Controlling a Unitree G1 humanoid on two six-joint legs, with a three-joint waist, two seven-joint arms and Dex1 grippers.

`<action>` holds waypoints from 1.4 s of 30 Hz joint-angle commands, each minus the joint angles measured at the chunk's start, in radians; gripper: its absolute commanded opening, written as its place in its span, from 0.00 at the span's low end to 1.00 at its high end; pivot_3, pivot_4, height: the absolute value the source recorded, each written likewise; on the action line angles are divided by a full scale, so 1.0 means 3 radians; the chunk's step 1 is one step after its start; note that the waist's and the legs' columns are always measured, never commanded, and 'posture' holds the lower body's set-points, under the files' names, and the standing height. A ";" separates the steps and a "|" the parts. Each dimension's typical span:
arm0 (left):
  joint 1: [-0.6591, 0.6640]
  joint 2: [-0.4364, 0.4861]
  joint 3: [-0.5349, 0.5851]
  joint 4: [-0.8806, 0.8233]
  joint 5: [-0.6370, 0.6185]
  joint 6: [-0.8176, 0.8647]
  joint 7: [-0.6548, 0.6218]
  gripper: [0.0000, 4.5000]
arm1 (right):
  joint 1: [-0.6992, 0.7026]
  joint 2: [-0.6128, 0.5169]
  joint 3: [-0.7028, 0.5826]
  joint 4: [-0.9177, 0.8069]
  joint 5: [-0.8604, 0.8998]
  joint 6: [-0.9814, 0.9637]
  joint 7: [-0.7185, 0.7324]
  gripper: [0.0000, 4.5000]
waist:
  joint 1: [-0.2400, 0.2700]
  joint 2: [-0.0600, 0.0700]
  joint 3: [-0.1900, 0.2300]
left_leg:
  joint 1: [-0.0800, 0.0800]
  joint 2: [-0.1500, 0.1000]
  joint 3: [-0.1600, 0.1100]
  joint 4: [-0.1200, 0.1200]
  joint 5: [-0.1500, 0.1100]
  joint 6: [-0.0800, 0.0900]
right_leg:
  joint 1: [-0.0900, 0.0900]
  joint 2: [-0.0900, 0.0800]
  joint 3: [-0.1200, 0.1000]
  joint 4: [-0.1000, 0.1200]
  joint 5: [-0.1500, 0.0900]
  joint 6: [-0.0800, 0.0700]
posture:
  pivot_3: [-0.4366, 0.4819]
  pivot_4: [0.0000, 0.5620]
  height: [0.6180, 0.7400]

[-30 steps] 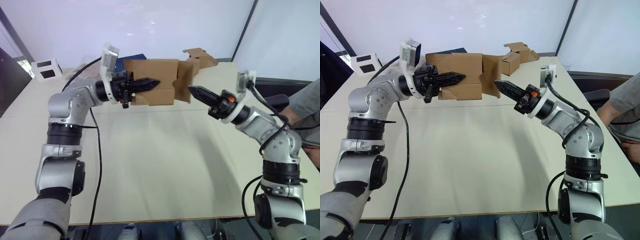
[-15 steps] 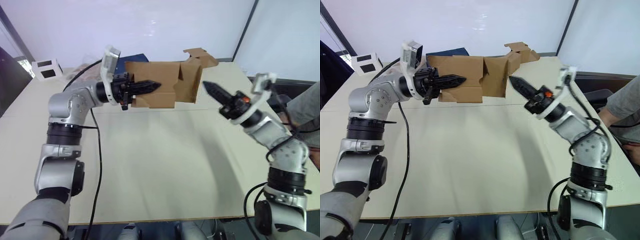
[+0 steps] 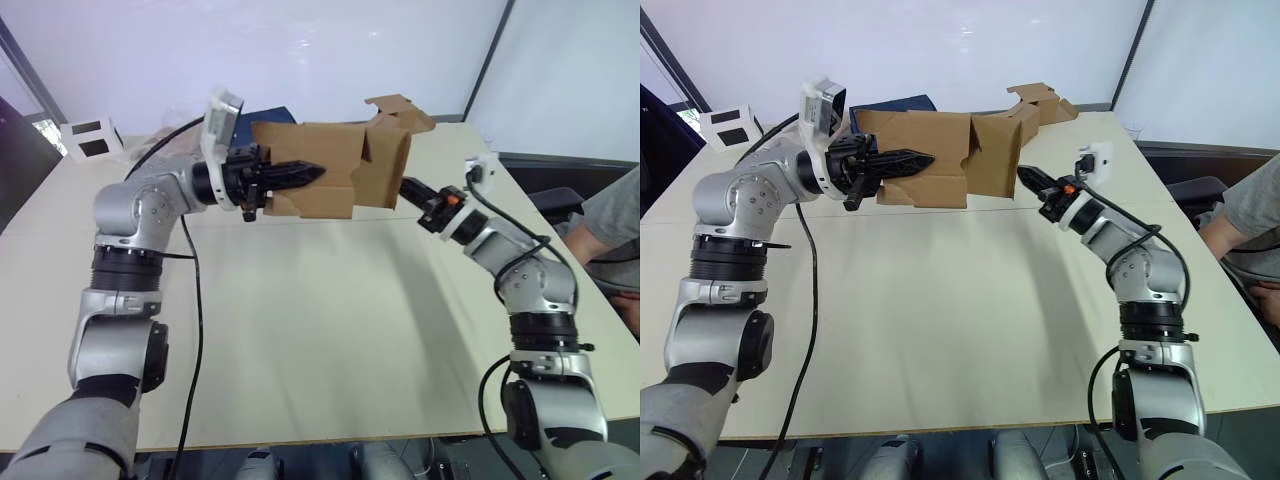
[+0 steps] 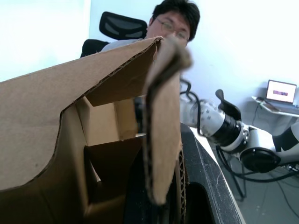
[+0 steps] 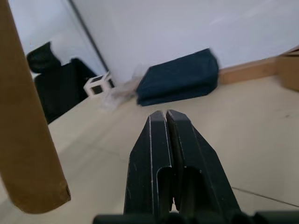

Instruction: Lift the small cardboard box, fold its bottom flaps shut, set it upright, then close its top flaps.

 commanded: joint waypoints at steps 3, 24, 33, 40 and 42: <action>-0.0005 0.0052 0.0116 -0.0103 -0.0074 -0.0003 0.0058 0.00 | 0.0062 0.0037 -0.0268 -0.0605 0.0764 0.0595 0.0124 0.01 | 0.0007 0.0000 0.0000 | 0.0000 0.0000 -0.0002 0.0001 0.0000 0.0000 | 0.0002 -0.0001 -0.0001 0.0000 0.0000 0.0000 | 0.48 0.27 1.00; -0.0033 0.0026 0.0067 -0.0035 -0.0059 -0.0023 0.0037 0.00 | 0.0368 0.0491 -0.0361 -0.1071 0.1373 0.0848 -0.0382 0.54 | 0.0002 0.0000 0.0000 | 0.0001 0.0000 -0.0002 0.0000 -0.0001 0.0002 | 0.0000 0.0000 -0.0001 0.0002 0.0000 0.0000 | 0.48 0.27 1.00; -0.0045 0.0034 0.0057 -0.0006 -0.0053 -0.0029 0.0018 0.00 | 0.0435 0.0504 -0.0363 -0.1114 0.1489 0.0870 -0.0395 0.54 | 0.0002 0.0000 0.0000 | 0.0001 0.0000 -0.0002 0.0000 -0.0002 0.0003 | 0.0000 0.0000 0.0000 0.0003 0.0000 0.0000 | 0.48 0.27 1.00; -0.0050 0.0037 0.0063 -0.0014 -0.0075 -0.0005 -0.0001 0.00 | 0.0454 0.0538 -0.0350 -0.1105 0.1503 0.0814 -0.0433 0.32 | 0.0002 0.0000 0.0000 | 0.0001 0.0000 -0.0002 0.0000 -0.0002 0.0003 | 0.0000 0.0000 -0.0001 0.0003 0.0000 0.0000 | 0.48 0.27 1.00; -0.0048 0.0041 0.0064 -0.0020 -0.0079 0.0001 -0.0008 0.00 | 0.0451 0.0549 -0.0349 -0.1095 0.1481 0.0784 -0.0448 0.16 | 0.0003 0.0000 0.0000 | 0.0001 0.0000 -0.0002 0.0000 -0.0002 0.0003 | 0.0000 0.0000 -0.0001 0.0003 0.0000 0.0000 | 0.48 0.27 1.00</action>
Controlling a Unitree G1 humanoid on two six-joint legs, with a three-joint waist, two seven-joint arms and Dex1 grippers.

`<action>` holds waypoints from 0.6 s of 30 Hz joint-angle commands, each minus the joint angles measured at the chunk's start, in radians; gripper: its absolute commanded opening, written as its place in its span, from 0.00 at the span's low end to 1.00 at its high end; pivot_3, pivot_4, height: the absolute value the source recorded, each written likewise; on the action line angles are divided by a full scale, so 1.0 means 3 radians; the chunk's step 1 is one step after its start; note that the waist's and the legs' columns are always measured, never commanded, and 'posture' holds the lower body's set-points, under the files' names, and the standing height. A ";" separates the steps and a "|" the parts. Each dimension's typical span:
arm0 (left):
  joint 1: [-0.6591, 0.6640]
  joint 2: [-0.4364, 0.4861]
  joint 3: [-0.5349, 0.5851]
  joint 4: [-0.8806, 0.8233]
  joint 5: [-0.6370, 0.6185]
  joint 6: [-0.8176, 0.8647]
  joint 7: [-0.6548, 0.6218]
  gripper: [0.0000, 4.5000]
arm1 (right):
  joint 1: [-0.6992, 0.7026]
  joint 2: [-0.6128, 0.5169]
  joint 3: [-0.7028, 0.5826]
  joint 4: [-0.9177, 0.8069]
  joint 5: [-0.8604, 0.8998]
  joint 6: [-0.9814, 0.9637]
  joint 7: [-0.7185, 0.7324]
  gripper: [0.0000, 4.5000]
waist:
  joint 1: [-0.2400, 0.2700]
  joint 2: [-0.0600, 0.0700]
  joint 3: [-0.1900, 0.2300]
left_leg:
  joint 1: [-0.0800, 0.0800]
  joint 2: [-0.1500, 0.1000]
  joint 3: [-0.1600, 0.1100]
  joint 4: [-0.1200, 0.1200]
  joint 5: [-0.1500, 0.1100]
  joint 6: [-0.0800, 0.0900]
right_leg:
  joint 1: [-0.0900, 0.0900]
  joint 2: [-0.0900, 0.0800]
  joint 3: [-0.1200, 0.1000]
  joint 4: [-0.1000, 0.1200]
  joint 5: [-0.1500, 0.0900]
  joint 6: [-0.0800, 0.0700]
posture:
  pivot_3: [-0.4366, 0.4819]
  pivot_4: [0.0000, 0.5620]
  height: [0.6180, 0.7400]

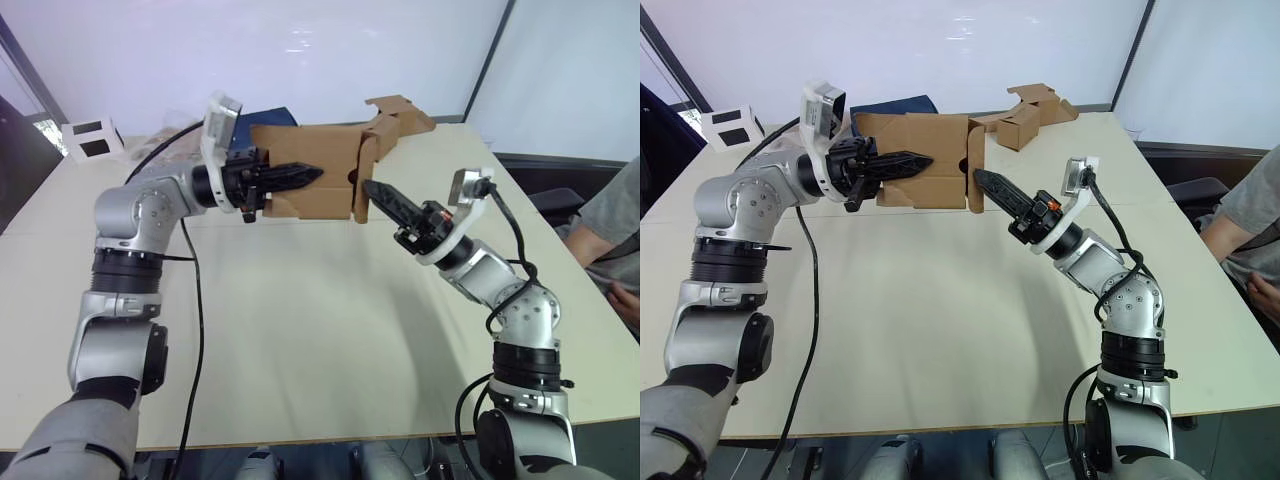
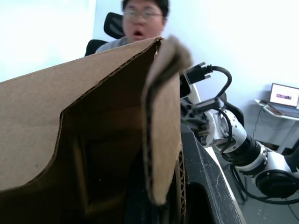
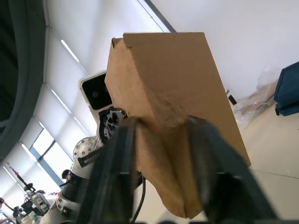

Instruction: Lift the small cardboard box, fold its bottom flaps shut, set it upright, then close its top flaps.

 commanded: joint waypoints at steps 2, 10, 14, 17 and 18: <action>-0.0086 0.0043 0.0057 -0.0067 -0.0057 0.0011 -0.0039 0.00 | -0.0023 0.0033 -0.0035 -0.0118 0.0024 -0.0105 -0.0024 0.16 | -0.0002 0.0000 0.0000 | 0.0000 0.0000 0.0000 0.0000 0.0000 0.0000 | 0.0000 0.0000 0.0000 0.0000 0.0000 0.0000 | 0.48 0.27 1.00; -0.0062 0.0051 0.0055 -0.0097 -0.0068 0.0027 -0.0049 0.00 | -0.0056 0.0064 -0.0041 -0.0076 0.0024 -0.0194 -0.0072 0.16 | -0.0001 0.0000 0.0000 | 0.0000 0.0000 0.0000 0.0000 0.0000 0.0000 | 0.0000 0.0000 0.0000 0.0000 0.0000 0.0000 | 0.48 0.27 1.00; -0.0050 0.0059 0.0059 -0.0113 -0.0072 0.0042 -0.0051 0.00 | -0.0061 0.0065 -0.0047 -0.0064 0.0037 -0.0208 -0.0087 0.16 | -0.0001 0.0000 0.0000 | 0.0000 0.0000 0.0000 0.0000 0.0000 0.0000 | 0.0000 0.0000 0.0000 0.0000 0.0000 0.0000 | 0.48 0.27 1.00; -0.0049 0.0061 0.0062 -0.0112 -0.0068 0.0051 -0.0054 0.00 | -0.0065 0.0082 -0.0042 -0.0049 0.0028 -0.0224 -0.0109 0.16 | -0.0002 0.0000 0.0000 | 0.0000 0.0000 0.0000 0.0000 0.0000 0.0000 | 0.0000 0.0000 0.0000 0.0000 0.0000 0.0000 | 0.48 0.27 1.00; -0.0047 0.0063 0.0060 -0.0104 -0.0059 0.0046 -0.0054 0.00 | -0.0067 0.0089 -0.0038 -0.0041 0.0024 -0.0229 -0.0113 0.16 | -0.0002 0.0000 0.0000 | 0.0000 0.0000 0.0000 0.0000 0.0000 0.0000 | 0.0000 0.0000 0.0000 0.0000 0.0000 0.0000 | 0.48 0.27 1.00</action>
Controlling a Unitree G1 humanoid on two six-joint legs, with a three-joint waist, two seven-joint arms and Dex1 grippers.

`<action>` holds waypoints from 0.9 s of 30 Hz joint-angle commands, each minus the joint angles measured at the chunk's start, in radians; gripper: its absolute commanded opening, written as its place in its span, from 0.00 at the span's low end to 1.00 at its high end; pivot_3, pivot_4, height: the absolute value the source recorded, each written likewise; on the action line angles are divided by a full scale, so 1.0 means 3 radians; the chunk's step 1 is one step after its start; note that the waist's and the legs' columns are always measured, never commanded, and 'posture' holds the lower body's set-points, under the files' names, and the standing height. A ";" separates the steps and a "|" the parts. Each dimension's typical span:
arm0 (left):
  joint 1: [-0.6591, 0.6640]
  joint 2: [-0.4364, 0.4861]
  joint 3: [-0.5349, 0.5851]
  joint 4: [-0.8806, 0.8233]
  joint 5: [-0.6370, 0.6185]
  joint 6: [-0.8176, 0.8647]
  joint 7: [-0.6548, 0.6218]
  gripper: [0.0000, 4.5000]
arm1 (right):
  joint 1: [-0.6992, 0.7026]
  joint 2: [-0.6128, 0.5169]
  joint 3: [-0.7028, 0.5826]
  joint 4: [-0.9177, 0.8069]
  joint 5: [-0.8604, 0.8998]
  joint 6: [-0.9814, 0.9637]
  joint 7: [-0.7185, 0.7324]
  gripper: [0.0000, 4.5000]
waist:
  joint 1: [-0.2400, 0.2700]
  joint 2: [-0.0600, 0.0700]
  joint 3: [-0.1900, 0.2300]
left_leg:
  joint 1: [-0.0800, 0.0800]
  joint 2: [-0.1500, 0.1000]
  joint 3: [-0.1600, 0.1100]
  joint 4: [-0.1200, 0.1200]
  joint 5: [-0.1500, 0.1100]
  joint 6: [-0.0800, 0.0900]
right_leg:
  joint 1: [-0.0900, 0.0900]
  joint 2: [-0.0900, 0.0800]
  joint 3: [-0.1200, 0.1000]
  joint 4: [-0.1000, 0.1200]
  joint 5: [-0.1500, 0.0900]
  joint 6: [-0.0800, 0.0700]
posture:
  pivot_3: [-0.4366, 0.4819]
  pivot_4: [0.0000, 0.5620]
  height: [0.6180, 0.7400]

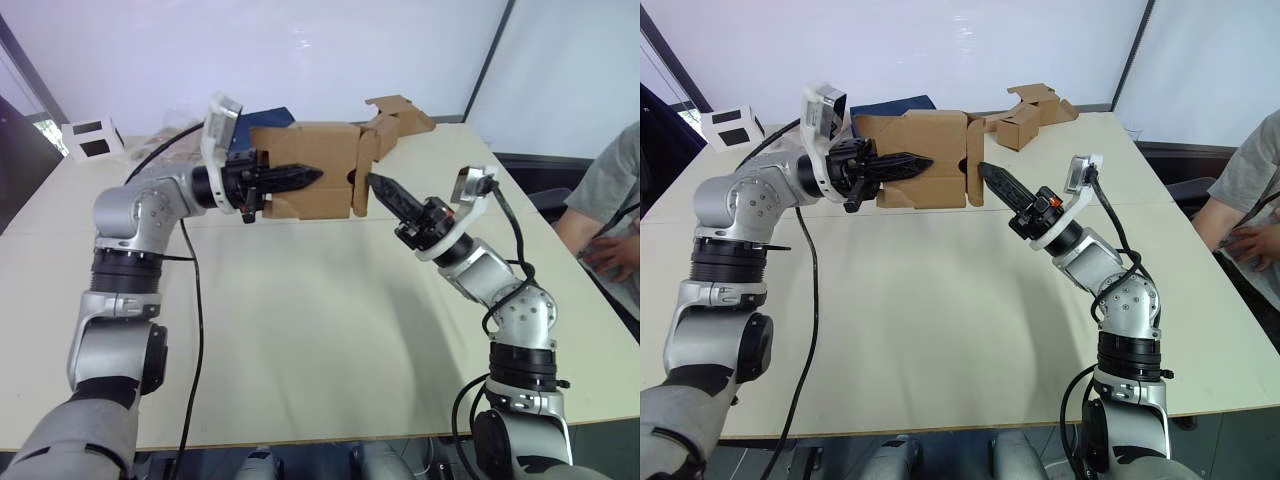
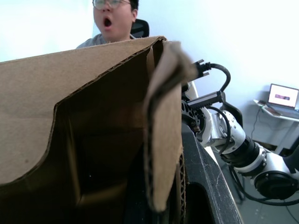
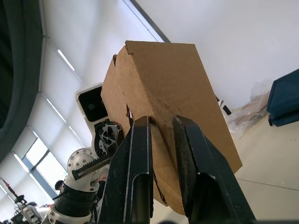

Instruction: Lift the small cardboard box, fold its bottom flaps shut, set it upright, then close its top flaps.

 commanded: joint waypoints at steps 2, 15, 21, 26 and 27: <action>-0.0039 0.0059 0.0053 -0.0094 -0.0042 -0.0035 -0.0051 0.00 | -0.0065 0.0044 -0.0027 -0.0039 0.0025 -0.0077 -0.0022 0.16 | 0.0000 0.0000 0.0000 | 0.0000 0.0000 0.0000 0.0000 0.0000 0.0000 | 0.0000 0.0000 0.0000 0.0000 0.0000 0.0000 | 0.48 0.27 1.00; 0.0002 0.0026 0.0038 -0.0134 -0.0058 -0.0022 -0.0029 0.00 | -0.0061 0.0119 0.0089 -0.0113 -0.0006 -0.0057 -0.0033 0.16 | -0.0001 0.0000 0.0000 | 0.0000 0.0000 0.0000 0.0000 0.0000 0.0000 | 0.0000 0.0000 0.0000 0.0000 0.0000 0.0000 | 0.48 0.27 1.00; -0.0013 -0.0010 0.0050 -0.0128 -0.0072 -0.0025 -0.0005 0.00 | -0.0060 0.0176 0.0176 -0.0210 -0.0085 -0.0086 -0.0107 0.16 | 0.0002 0.0000 0.0000 | 0.0000 0.0000 0.0000 0.0000 0.0000 0.0000 | 0.0000 0.0000 0.0000 0.0000 0.0000 0.0000 | 0.48 0.27 1.00; -0.0034 -0.0031 0.0070 -0.0094 -0.0072 -0.0046 0.0010 0.00 | -0.0015 0.0171 0.0226 -0.0244 -0.0131 -0.0095 -0.0098 0.16 | -0.0001 0.0000 0.0000 | 0.0000 0.0000 0.0000 0.0000 0.0000 0.0000 | 0.0000 0.0000 0.0000 0.0000 0.0000 0.0000 | 0.48 0.27 1.00; -0.0036 -0.0033 0.0073 -0.0090 -0.0073 -0.0046 0.0012 0.00 | -0.0010 0.0169 0.0231 -0.0244 -0.0145 -0.0100 -0.0096 0.16 | -0.0001 0.0000 0.0000 | 0.0000 0.0000 0.0000 0.0000 0.0000 0.0000 | 0.0000 0.0000 0.0000 0.0000 0.0000 0.0000 | 0.48 0.27 1.00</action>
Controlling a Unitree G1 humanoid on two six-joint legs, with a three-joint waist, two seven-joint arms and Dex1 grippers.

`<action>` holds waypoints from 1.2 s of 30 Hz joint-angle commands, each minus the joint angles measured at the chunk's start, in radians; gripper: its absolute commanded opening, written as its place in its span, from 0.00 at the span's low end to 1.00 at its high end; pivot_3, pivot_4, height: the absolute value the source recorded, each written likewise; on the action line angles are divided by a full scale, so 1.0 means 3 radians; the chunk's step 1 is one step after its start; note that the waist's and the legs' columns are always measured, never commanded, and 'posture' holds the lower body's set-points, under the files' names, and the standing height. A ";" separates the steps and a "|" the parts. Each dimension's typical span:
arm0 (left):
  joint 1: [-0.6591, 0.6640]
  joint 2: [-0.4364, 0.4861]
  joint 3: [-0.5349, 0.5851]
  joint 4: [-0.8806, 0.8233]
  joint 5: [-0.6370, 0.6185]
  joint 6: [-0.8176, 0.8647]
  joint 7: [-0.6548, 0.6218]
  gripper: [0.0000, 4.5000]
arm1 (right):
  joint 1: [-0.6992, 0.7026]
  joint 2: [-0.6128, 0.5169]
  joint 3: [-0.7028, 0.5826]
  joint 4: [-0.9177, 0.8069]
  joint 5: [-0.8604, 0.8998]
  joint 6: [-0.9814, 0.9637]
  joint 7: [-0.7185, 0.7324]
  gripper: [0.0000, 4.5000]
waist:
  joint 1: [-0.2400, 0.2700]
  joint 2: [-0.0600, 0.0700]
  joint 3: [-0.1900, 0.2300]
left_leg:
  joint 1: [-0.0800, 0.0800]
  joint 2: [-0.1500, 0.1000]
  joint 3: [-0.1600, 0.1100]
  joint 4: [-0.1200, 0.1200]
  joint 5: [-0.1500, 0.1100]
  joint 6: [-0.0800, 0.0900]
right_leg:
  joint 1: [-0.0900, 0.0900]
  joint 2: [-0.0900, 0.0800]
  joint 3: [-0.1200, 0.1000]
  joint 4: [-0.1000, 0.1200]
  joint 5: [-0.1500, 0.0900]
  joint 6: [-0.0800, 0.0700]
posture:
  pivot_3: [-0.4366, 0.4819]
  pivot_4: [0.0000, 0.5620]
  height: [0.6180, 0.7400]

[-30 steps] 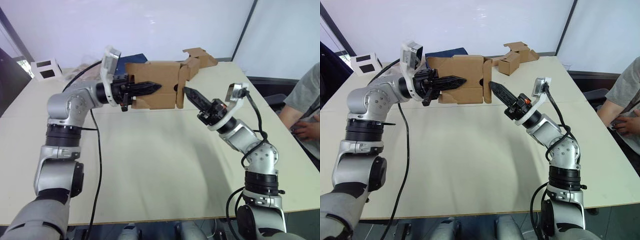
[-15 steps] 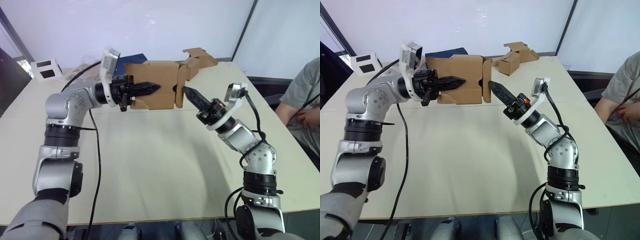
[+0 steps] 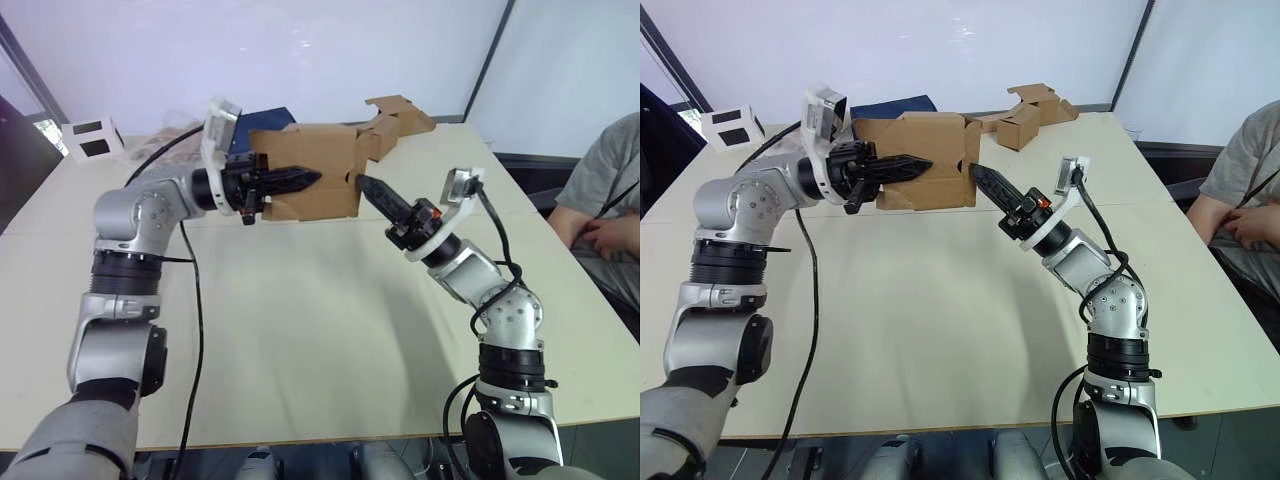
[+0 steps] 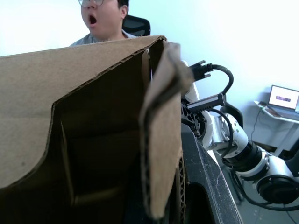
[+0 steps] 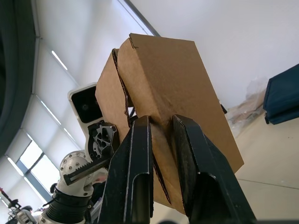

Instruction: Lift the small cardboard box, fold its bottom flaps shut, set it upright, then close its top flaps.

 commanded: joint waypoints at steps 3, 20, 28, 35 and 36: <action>-0.0045 -0.0007 0.0038 -0.0114 -0.0062 -0.0037 -0.0045 0.00 | -0.0015 0.0036 0.0092 -0.0211 -0.0016 -0.0016 0.0028 0.16 | 0.0000 0.0000 0.0000 | 0.0000 0.0000 0.0000 0.0000 0.0000 0.0000 | 0.0000 0.0000 0.0000 0.0000 0.0000 0.0000 | 0.48 0.27 1.00; 0.0005 -0.0019 -0.0007 -0.0144 -0.0025 -0.0039 -0.0033 0.00 | -0.0057 0.0015 0.0292 -0.0479 -0.0028 0.0062 0.0096 0.16 | 0.0001 0.0000 0.0000 | 0.0000 0.0000 0.0000 0.0000 0.0000 0.0000 | 0.0000 0.0000 0.0000 0.0000 0.0000 0.0000 | 0.48 0.27 1.00; -0.0041 -0.0004 0.0022 -0.0072 -0.0007 -0.0069 -0.0040 0.00 | 0.0075 -0.0030 0.0074 -0.0499 0.0301 0.0187 0.0006 0.16 | 0.0003 0.0000 0.0000 | 0.0000 0.0000 0.0000 0.0000 0.0000 0.0001 | 0.0000 0.0000 0.0000 0.0000 0.0000 0.0000 | 0.48 0.27 1.00; -0.0041 0.0025 0.0068 -0.0063 -0.0047 -0.0034 -0.0041 0.00 | 0.0171 -0.0170 -0.0167 -0.0453 0.0399 0.0135 -0.0113 0.16 | 0.0005 0.0000 0.0000 | 0.0000 0.0000 0.0000 0.0000 -0.0002 0.0003 | 0.0000 0.0000 0.0000 0.0000 0.0000 0.0000 | 0.48 0.27 1.00; -0.0045 0.0023 0.0065 -0.0053 -0.0044 -0.0039 -0.0042 0.00 | 0.0169 -0.0181 -0.0180 -0.0440 0.0394 0.0122 -0.0119 0.07 | 0.0004 0.0000 0.0000 | 0.0000 0.0000 0.0000 0.0000 -0.0002 0.0004 | -0.0001 0.0000 0.0000 0.0000 0.0000 0.0000 | 0.48 0.27 1.00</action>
